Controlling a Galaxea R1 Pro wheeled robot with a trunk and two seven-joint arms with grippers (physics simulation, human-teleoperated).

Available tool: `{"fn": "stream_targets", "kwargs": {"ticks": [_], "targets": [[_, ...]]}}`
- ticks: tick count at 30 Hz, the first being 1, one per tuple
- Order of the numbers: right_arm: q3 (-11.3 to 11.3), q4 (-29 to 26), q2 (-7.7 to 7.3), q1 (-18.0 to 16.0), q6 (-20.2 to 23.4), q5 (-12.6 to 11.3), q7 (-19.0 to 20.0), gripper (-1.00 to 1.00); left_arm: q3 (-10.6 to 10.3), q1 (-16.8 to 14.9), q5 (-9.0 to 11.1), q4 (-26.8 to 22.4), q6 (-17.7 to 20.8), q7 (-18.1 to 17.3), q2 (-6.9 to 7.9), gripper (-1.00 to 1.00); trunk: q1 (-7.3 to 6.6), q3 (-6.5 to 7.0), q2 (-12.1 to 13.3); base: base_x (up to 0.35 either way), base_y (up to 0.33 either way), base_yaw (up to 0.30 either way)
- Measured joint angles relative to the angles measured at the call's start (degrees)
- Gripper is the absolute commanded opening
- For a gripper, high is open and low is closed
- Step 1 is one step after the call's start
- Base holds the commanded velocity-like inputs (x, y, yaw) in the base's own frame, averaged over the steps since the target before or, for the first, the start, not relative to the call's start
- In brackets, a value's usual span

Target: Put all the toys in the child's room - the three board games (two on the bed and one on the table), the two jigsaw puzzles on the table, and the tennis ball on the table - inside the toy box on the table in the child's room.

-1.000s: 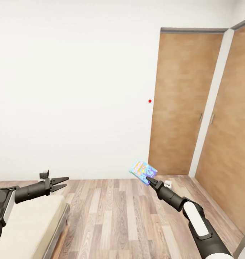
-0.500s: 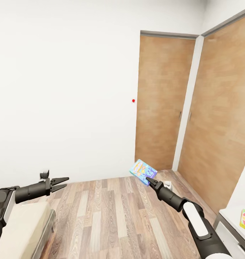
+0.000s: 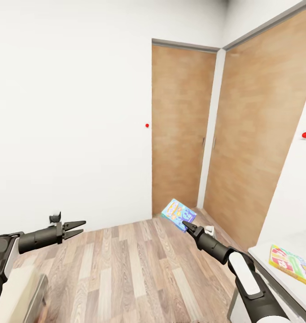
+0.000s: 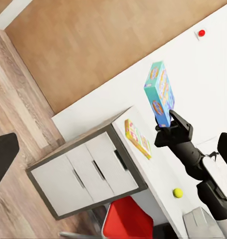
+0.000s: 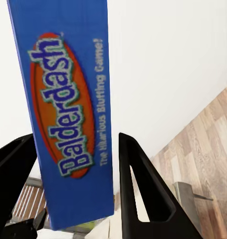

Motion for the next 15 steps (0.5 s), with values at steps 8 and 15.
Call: {"fn": "stream_targets", "kwargs": {"ticks": [8, 15], "targets": [[0.01, 0.01, 0.08, -0.02, 0.04, -0.20, 0.01, -1.00, 0.25, 0.02, 0.23, -0.02, -0.19, -0.07, 0.01, 1.00, 0.00, 0.00, 0.00, 0.000, 0.000, -0.099], [0.00, 0.01, 0.14, -0.02, 0.04, -0.12, 0.01, -1.00, 0.20, 0.02, 0.18, -0.02, -0.43, -0.12, 0.03, 1.00, 0.00, 0.00, 0.00, 0.000, 0.000, -0.004]]}}
